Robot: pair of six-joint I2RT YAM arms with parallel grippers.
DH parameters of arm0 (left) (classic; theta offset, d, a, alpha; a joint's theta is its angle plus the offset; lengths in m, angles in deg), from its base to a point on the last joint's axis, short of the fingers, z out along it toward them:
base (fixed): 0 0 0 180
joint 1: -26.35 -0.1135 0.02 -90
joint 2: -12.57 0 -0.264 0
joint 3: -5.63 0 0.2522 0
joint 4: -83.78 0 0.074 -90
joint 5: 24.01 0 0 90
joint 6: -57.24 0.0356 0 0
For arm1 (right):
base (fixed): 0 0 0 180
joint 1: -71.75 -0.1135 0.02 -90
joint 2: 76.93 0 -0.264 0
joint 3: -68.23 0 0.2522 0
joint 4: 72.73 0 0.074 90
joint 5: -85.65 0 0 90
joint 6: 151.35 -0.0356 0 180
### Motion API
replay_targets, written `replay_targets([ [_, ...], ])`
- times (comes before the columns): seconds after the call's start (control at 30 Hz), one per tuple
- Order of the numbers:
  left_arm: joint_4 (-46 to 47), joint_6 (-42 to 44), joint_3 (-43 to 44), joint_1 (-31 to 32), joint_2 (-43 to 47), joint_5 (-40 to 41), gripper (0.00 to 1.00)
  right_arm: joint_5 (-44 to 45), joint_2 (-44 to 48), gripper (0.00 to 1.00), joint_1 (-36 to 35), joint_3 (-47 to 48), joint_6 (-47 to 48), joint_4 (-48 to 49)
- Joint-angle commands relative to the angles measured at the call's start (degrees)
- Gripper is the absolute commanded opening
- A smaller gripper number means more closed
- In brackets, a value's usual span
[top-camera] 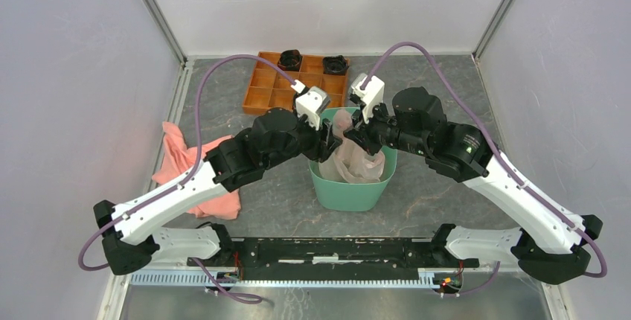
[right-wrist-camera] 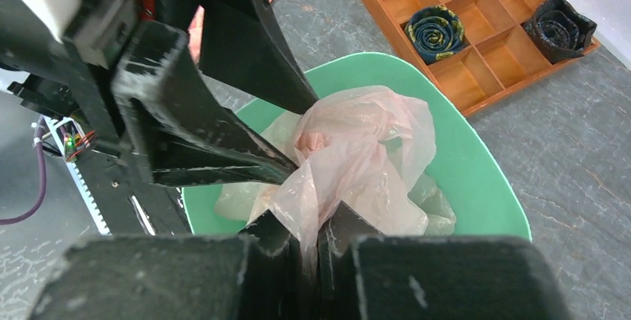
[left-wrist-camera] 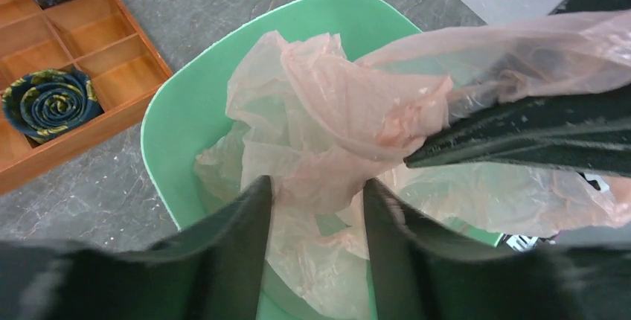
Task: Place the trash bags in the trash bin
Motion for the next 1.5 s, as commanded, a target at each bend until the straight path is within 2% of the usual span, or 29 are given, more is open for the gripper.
replay_targets([
  [0.0,0.5,4.5,3.2,0.1,-1.2,0.3,0.47,-1.1,1.3,0.11,0.1,0.7,-0.6,2.1],
  [0.07,1.3,3.3,2.9,0.1,-0.8,0.9,0.25,-0.8,1.7,0.16,0.1,0.5,-0.6,1.9],
  [0.13,1.4,1.1,2.5,0.1,0.1,3.1,0.08,2.0,2.8,0.34,0.2,-0.1,-0.7,1.4],
  [0.27,2.5,-5.4,-0.3,0.1,4.2,5.5,0.02,7.8,6.7,0.69,0.2,-2.9,-1.6,0.3],
  [0.43,3.6,-13.4,-4.6,0.1,9.9,9.4,0.02,14.8,14.2,0.97,0.1,-9.5,-6.1,2.0],
  [0.57,4.4,-17.1,-7.5,0.1,13.8,11.0,0.02,22.1,21.5,0.98,0.1,-15.5,-9.6,5.9],
  [0.77,3.1,-21.8,-8.6,0.1,16.2,12.8,0.02,29.2,25.0,0.98,0.1,-14.6,-14.5,2.2],
  [0.93,3.1,-24.3,-9.3,0.1,18.1,12.9,0.02,25.9,24.9,0.98,0.1,-10.1,-17.1,-3.6],
  [1.0,3.1,-24.8,-9.2,0.1,18.7,12.2,0.02,25.4,26.0,0.98,0.1,-11.5,-17.9,-5.5],
  [1.07,2.7,-25.5,-9.2,0.1,19.4,12.1,0.02,22.3,28.2,0.98,0.2,-15.7,-18.1,-3.2],
  [1.2,2.6,-27.3,-9.4,0.1,20.4,11.8,0.02,17.3,32.1,0.98,0.2,-24.1,-19.0,7.2],
  [1.23,2.7,-27.7,-9.3,0.1,20.4,11.8,0.02,17.1,32.4,0.96,0.1,-25.7,-19.8,9.1],
  [1.27,2.6,-28.1,-9.1,0.1,20.4,11.9,0.02,17.2,32.7,0.87,0.1,-27.0,-20.6,10.8],
  [1.3,1.8,-28.9,-8.7,0.1,20.3,12.4,0.02,17.5,33.1,0.7,0.1,-27.9,-21.0,12.0],
  [1.33,1.2,-29.2,-8.2,0.1,20.4,12.8,0.02,18.4,33.2,0.43,0.1,-28.1,-20.9,12.4],
  [1.37,0.3,-29.8,-7.7,0.1,20.4,13.4,0.02,20.4,33.1,0.29,0.2,-27.4,-20.7,11.5],
  [1.43,-2.6,-31.7,-6.9,0.1,21.4,15.8,0.02,26.0,31.8,0.04,0.1,-23.3,-19.2,5.1],
  [1.47,-4.2,-32.4,-6.8,0.1,22.1,16.9,0.02,28.1,30.7,0.0,0.1,-21.3,-19.0,1.4],
])
